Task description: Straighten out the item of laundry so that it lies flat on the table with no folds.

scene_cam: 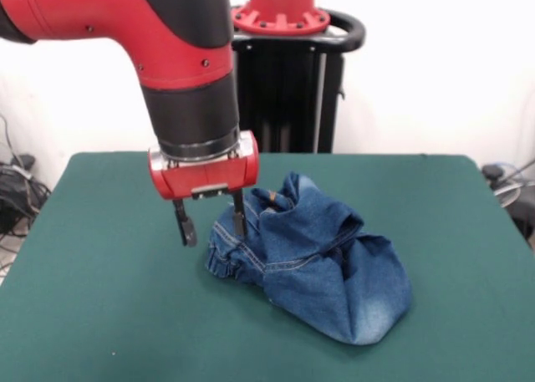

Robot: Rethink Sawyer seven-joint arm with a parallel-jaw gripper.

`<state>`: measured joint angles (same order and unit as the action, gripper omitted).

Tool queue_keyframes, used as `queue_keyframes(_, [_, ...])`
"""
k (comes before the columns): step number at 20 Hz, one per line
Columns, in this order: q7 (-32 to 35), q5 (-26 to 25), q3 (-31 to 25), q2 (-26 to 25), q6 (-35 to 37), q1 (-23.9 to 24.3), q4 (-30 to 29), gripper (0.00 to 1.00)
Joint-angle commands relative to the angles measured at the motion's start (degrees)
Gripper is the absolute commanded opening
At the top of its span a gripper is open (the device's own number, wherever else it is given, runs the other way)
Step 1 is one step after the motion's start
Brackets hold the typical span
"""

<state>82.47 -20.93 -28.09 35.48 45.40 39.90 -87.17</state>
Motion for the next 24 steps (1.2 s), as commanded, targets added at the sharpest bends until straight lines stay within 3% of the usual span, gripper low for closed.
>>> queue_keyframes(1, [-3.9,-4.2,-0.8,5.0,-3.1,0.4,-9.4,1.0])
queue_keyframes(8, [-3.0,-5.6,-0.2,3.7,-4.7,-0.1,-9.0,1.0])
queue_keyframes(16, [1.1,-8.5,1.4,-3.3,-10.3,-2.9,-5.1,1.0])
queue_keyframes(24, [0.8,-9.5,1.6,-7.2,-10.2,-3.8,-0.4,1.0])
